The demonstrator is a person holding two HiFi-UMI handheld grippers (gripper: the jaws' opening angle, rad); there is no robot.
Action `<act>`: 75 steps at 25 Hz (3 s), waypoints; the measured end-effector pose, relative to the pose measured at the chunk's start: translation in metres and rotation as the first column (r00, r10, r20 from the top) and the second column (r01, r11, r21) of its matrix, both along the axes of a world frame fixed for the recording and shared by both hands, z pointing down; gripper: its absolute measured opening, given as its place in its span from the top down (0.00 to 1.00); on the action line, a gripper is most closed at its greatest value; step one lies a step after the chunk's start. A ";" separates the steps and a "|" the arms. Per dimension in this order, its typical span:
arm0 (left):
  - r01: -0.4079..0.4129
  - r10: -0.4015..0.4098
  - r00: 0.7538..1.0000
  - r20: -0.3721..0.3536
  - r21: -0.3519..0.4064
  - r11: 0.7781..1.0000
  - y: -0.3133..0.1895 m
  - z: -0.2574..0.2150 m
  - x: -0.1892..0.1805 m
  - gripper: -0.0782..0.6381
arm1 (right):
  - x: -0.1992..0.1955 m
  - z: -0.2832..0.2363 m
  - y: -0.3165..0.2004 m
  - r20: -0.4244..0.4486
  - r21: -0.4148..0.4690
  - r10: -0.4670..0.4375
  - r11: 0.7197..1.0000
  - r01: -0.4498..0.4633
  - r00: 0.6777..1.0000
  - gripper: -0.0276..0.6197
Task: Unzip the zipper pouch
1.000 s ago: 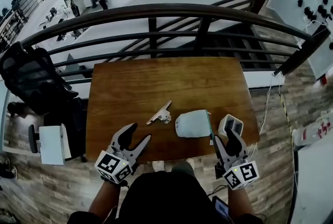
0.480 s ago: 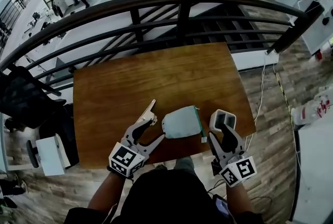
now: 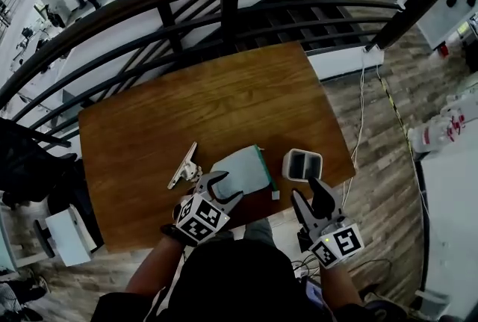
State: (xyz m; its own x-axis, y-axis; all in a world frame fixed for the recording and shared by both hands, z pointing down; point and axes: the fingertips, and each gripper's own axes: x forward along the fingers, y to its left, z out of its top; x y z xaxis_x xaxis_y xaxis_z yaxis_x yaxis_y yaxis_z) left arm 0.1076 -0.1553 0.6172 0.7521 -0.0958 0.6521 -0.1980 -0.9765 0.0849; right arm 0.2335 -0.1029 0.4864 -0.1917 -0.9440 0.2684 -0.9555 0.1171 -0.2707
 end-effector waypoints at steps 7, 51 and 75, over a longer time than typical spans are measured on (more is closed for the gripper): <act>-0.145 0.154 0.977 0.146 -0.067 0.987 0.008 0.029 0.050 0.54 | 0.009 -0.007 0.004 0.016 0.021 0.026 0.999 -0.027 1.000 0.65; -0.070 0.061 0.965 -0.254 -0.027 0.997 -0.017 -0.097 -0.029 0.87 | -0.064 0.027 -0.065 -0.376 -0.170 -0.454 0.891 0.421 0.808 0.69; -0.003 -0.029 0.943 -0.331 -0.098 0.995 -0.017 -0.129 -0.084 0.87 | -0.190 0.019 -0.071 -0.453 -0.209 -0.837 0.434 0.876 0.307 0.68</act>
State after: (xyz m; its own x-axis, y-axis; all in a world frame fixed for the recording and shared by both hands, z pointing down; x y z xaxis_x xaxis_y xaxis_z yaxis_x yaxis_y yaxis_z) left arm 0.0232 -0.1724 0.4881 0.9262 -0.0567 0.3728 -0.1555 -0.9581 0.2405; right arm 0.0435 -0.1740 0.5055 -0.7863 -0.3391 0.5164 -0.2912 0.9407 0.1742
